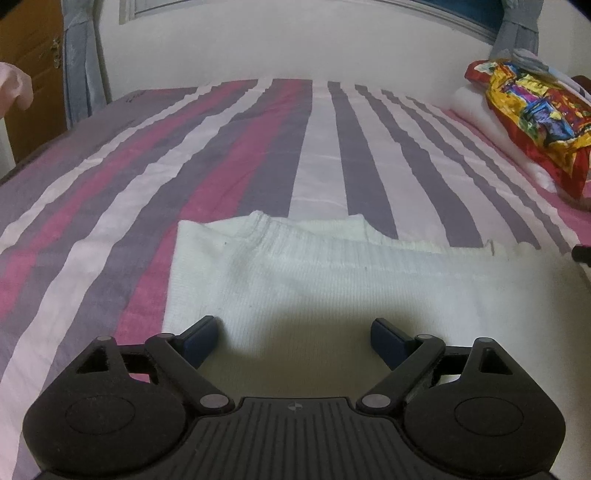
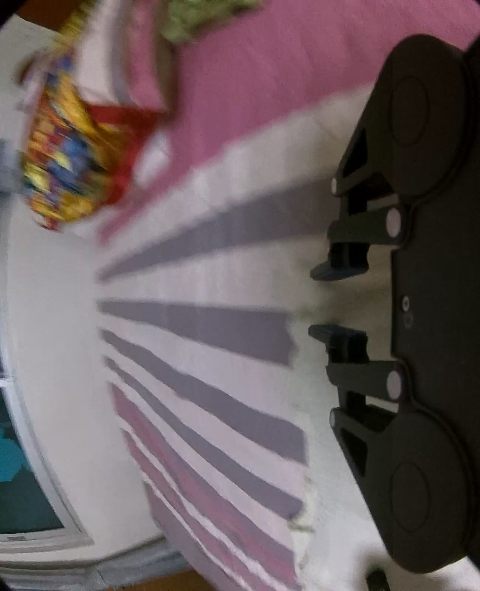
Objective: Fold small clothes
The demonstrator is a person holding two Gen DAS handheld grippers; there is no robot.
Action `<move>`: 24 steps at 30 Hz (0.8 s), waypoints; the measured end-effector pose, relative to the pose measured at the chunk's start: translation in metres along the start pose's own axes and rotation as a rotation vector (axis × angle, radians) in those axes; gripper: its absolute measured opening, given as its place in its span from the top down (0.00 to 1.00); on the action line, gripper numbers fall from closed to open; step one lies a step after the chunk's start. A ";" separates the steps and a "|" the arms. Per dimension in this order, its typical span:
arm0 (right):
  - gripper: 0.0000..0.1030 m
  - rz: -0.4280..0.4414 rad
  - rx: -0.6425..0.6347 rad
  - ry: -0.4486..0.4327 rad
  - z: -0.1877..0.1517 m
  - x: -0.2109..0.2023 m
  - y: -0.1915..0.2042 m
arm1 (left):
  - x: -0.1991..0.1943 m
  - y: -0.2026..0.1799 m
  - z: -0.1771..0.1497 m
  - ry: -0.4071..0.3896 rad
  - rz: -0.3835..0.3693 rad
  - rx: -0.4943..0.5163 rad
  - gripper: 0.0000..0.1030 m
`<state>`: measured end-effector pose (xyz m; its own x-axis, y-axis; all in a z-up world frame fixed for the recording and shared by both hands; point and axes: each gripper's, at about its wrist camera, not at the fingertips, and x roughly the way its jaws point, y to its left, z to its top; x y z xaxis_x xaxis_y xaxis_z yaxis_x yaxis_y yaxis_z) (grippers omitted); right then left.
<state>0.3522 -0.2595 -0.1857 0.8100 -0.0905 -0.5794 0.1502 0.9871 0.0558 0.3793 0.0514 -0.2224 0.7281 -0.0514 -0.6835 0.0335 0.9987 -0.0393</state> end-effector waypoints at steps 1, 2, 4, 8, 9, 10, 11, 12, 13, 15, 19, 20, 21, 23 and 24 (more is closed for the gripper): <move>0.65 -0.005 -0.005 -0.011 0.001 -0.002 0.000 | 0.000 0.000 0.000 0.000 -0.001 -0.003 0.14; 0.66 0.039 -0.005 0.008 0.002 -0.001 -0.001 | 0.000 -0.001 0.000 0.000 0.000 -0.006 0.14; 0.69 0.093 -0.019 0.055 0.003 0.005 0.002 | 0.000 0.000 0.000 0.000 0.001 -0.011 0.14; 0.70 0.099 -0.047 0.097 0.001 0.018 0.010 | 0.000 -0.002 0.000 0.001 -0.001 -0.003 0.14; 0.78 0.116 -0.054 0.110 0.001 0.020 0.012 | 0.000 -0.002 -0.001 0.001 -0.002 0.000 0.14; 0.85 0.118 -0.069 0.110 0.000 0.019 0.014 | 0.000 -0.002 0.000 0.001 -0.003 0.002 0.14; 0.86 0.107 -0.092 0.099 -0.001 0.017 0.018 | 0.001 -0.001 0.000 0.001 -0.004 0.001 0.14; 0.90 0.103 -0.110 0.085 -0.001 0.014 0.021 | 0.001 -0.001 0.000 -0.001 -0.005 -0.001 0.14; 0.95 0.115 -0.113 0.079 -0.001 0.012 0.022 | 0.001 -0.001 0.000 -0.003 -0.005 -0.006 0.14; 0.95 0.123 -0.107 0.070 -0.001 0.009 0.020 | 0.000 0.000 0.001 -0.010 -0.006 -0.023 0.14; 0.96 0.090 -0.109 -0.011 0.004 -0.002 0.018 | -0.001 0.003 0.005 -0.041 -0.011 -0.065 0.14; 0.96 0.071 -0.113 -0.038 0.006 -0.005 0.018 | -0.001 0.004 0.006 -0.046 -0.015 -0.073 0.14; 0.96 0.049 -0.122 -0.057 0.006 -0.006 0.018 | 0.000 0.005 0.008 -0.048 -0.018 -0.082 0.14; 0.96 0.009 -0.154 -0.055 0.005 -0.002 0.018 | 0.003 0.005 0.013 -0.043 -0.025 -0.094 0.14; 0.96 -0.019 -0.163 -0.043 0.003 0.003 0.017 | 0.005 0.005 0.015 -0.041 -0.026 -0.095 0.14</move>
<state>0.3590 -0.2432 -0.1844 0.8320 -0.1110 -0.5435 0.0742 0.9932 -0.0893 0.3933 0.0558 -0.2152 0.7552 -0.0751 -0.6512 -0.0110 0.9918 -0.1271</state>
